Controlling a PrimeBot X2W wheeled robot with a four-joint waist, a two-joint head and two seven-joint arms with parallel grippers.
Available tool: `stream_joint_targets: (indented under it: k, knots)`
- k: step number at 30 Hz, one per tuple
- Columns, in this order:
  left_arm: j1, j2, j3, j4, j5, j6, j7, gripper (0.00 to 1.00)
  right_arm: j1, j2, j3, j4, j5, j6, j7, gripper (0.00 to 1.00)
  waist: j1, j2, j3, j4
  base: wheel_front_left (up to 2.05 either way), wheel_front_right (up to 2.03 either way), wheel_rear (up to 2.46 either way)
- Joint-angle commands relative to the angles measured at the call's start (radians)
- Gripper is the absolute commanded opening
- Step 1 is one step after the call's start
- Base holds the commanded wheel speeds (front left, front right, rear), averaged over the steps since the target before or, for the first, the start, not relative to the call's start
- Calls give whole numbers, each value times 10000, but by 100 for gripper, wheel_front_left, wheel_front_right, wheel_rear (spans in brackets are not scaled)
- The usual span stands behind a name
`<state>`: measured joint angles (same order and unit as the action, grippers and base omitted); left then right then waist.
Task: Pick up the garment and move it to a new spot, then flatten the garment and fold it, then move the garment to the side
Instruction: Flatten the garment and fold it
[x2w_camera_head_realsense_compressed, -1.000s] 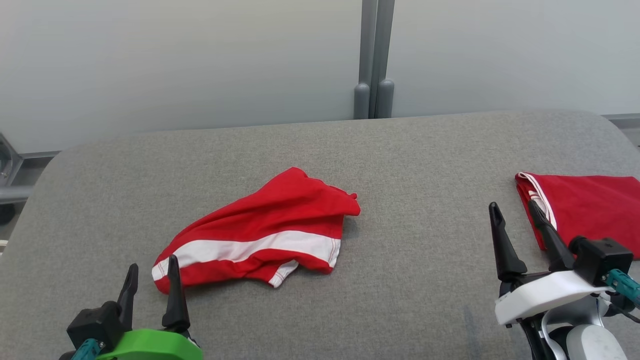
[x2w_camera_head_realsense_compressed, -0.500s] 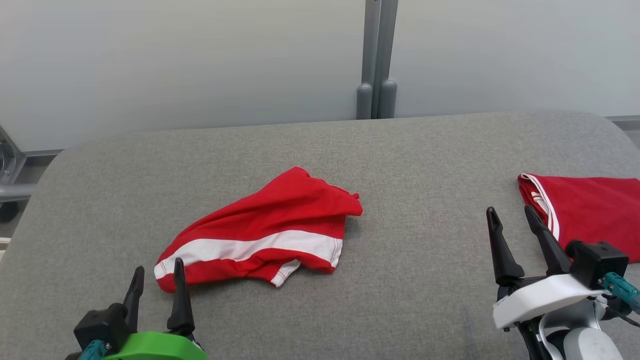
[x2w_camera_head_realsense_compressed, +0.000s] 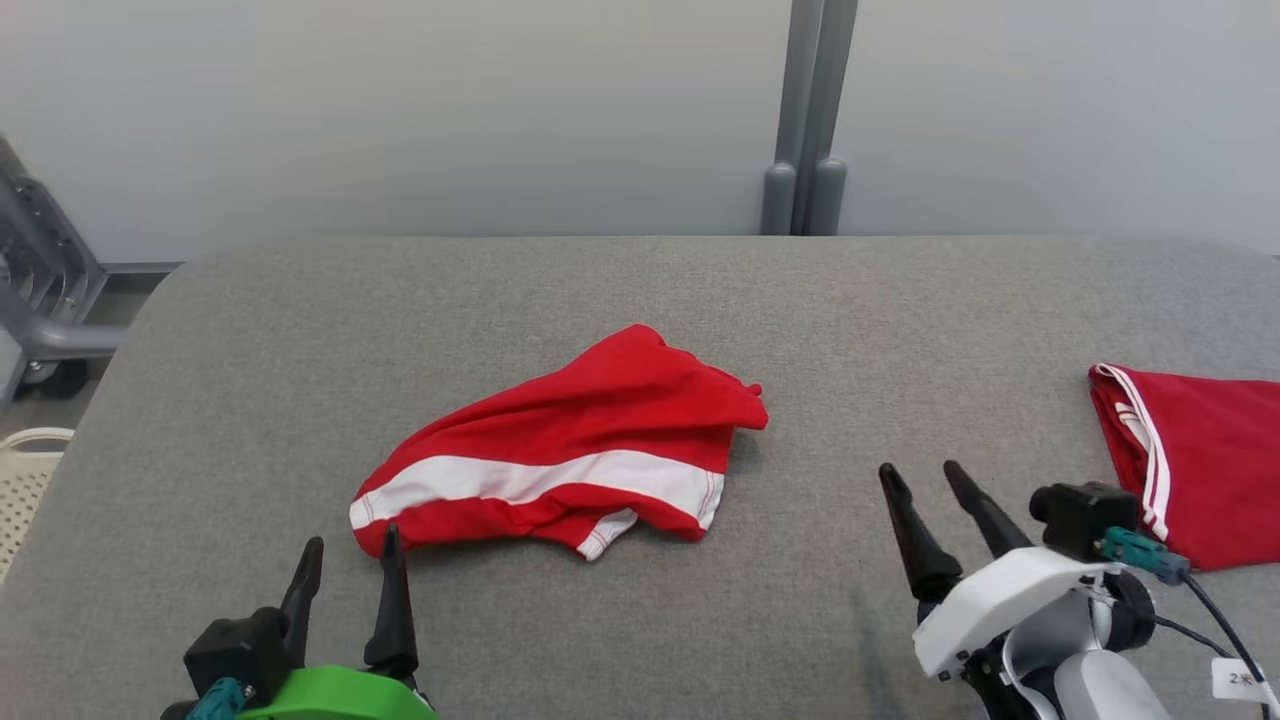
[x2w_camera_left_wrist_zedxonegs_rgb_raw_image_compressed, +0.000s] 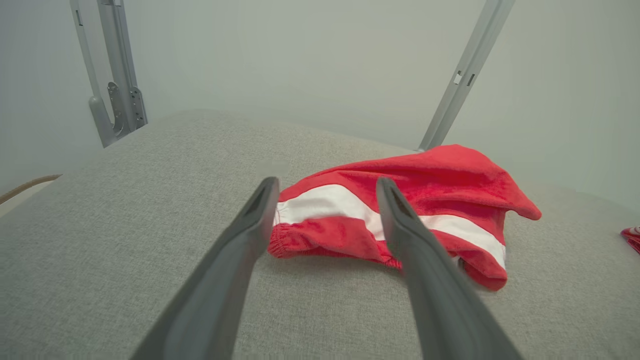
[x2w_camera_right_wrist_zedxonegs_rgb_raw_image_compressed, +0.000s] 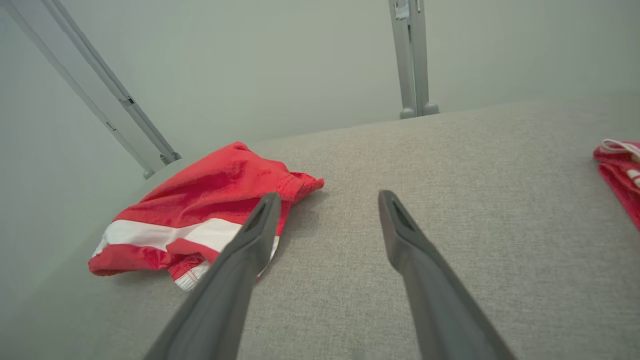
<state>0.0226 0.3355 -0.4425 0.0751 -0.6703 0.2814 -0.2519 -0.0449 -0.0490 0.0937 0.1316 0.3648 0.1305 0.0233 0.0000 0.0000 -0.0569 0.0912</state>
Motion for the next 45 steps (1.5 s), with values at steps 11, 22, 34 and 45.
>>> stream_joint_targets:
  k: [11,22,34,45]
  knots:
    - [-445,-138,-380,-22,273,-102,142,100,-1948,-30,1079,3479,2141,3,477,100,0,0,448,1440,0,0,0]
    - [-839,-314,-567,-74,399,-152,78,100,-3761,-39,1775,6344,3175,3,147,100,0,0,1194,2240,0,0,0]
    - [-1023,-443,-550,154,400,-205,23,100,-4569,-36,2726,7540,3944,3,-434,100,0,0,1513,2332,0,0,0]
    - [-1034,-421,-484,194,383,-146,-27,100,-4808,-101,3366,7490,4117,3,-1093,29,0,0,1602,2088,0,0,0]
